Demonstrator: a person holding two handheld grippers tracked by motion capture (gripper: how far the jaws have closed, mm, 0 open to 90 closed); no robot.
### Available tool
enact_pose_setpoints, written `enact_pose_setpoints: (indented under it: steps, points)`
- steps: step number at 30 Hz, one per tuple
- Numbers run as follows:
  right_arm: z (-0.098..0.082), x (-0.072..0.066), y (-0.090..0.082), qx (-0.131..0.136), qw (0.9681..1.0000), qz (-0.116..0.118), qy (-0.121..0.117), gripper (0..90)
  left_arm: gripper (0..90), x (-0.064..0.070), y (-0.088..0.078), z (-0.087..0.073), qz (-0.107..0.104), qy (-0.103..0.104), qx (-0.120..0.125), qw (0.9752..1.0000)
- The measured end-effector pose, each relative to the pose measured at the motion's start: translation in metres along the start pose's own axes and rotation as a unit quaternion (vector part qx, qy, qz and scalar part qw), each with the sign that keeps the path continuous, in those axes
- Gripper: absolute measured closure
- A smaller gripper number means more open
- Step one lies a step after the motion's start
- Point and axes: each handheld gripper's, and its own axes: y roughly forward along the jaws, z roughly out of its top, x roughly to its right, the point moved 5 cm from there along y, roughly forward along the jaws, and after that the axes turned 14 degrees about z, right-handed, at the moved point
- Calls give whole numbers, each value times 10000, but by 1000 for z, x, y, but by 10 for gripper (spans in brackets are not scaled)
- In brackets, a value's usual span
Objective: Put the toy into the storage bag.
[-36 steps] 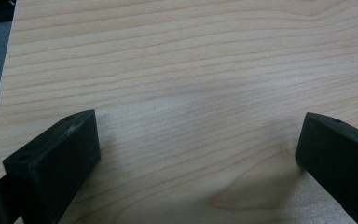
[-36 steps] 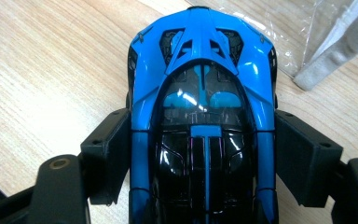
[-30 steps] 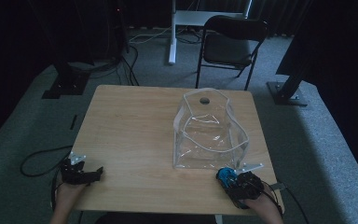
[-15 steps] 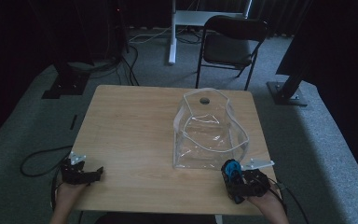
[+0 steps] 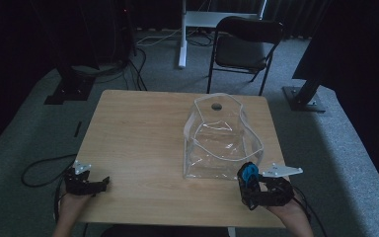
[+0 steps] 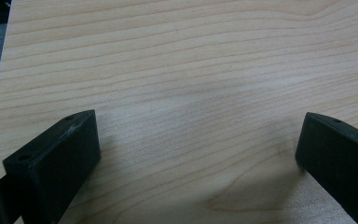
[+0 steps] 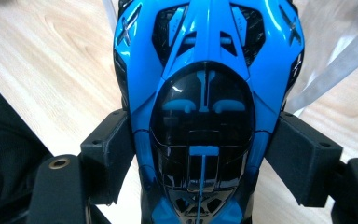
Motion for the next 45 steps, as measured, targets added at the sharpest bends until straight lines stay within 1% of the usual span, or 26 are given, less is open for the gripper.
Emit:
enact_pose_setpoints:
  steps: [2,4,6,9,10,12,17,18,20,21,22,24,25,26,27,28,30,32,34,35,37,39,41,42,43,45]
  points:
    - [5,-2,-6,104,9999,1,-51,263,2,0,0,0,0,0,0,10000]
    - [9,-4,-10,151,9998,34,-94,263,2,0,0,0,0,1,0,10000]
    - [11,-5,-13,208,9997,79,-119,262,2,0,0,0,-1,2,-1,10000]
    - [15,-6,-16,274,9995,75,-146,262,2,0,0,0,0,1,0,10000]
    - [17,-7,-18,278,9994,96,-176,262,2,0,0,0,-1,1,0,10000]
    - [23,-9,-23,375,9989,143,-255,262,2,0,0,0,-1,0,-1,10000]
    - [31,-12,-29,463,9984,134,-305,262,2,0,0,0,0,6,-8,10000]
    - [33,-13,-30,458,9983,150,-339,262,2,0,0,0,-1,3,-2,10000]
    - [38,-14,-33,493,9979,92,-400,262,2,0,0,0,-2,9,-4,10000]
    - [41,-15,-35,500,9977,115,-447,262,2,0,0,0,-2,9,-4,10000]
    - [47,-17,-38,585,9970,129,-486,262,2,0,0,0,-3,12,-10,10000]
    - [49,-18,-39,588,9968,128,-532,262,2,0,0,0,-2,8,-3,10000]
    - [54,-19,-42,655,9961,125,-576,263,2,0,0,0,-3,7,5,10000]
    - [54,-19,-42,655,9961,125,-576,263,2,0,0,0,-2,7,5,10000]
    - [59,-22,-44,697,9954,156,-646,262,2,0,0,0,-2,8,5,10000]
    - [59,-22,-44,697,9954,156,-646,262,2,0,0,0,-2,7,5,10000]
    - [67,-23,-47,800,9942,206,-684,263,2,0,0,0,-3,6,4,10000]
    - [70,-23,-49,829,9937,242,-711,262,2,0,0,0,-3,8,5,10000]
    - [75,-24,-50,906,9923,332,-774,262,2,0,0,0,-3,6,4,10000]
    - [81,-25,-52,953,9911,401,-841,263,2,0,0,0,-2,10,-2,10000]
    - [86,-26,-53,976,9901,463,-900,262,2,0,0,0,-4,8,3,10000]
    - [89,-26,-54,999,9895,488,-923,262,2,0,0,0,-4,13,-7,10000]
    - [97,-27,-57,1050,9881,537,-983,262,2,0,0,0,-7,11,1,10000]
    - [104,-27,-59,1095,9869,556,-1050,263,2,0,0,0,-8,12,1,10000]
    - [104,-27,-59,1095,9869,556,-1050,263,2,0,0,0,-7,12,1,10000]
    - [112,-28,-62,1144,9855,569,-1118,262,2,0,0,0,-9,11,2,10000]
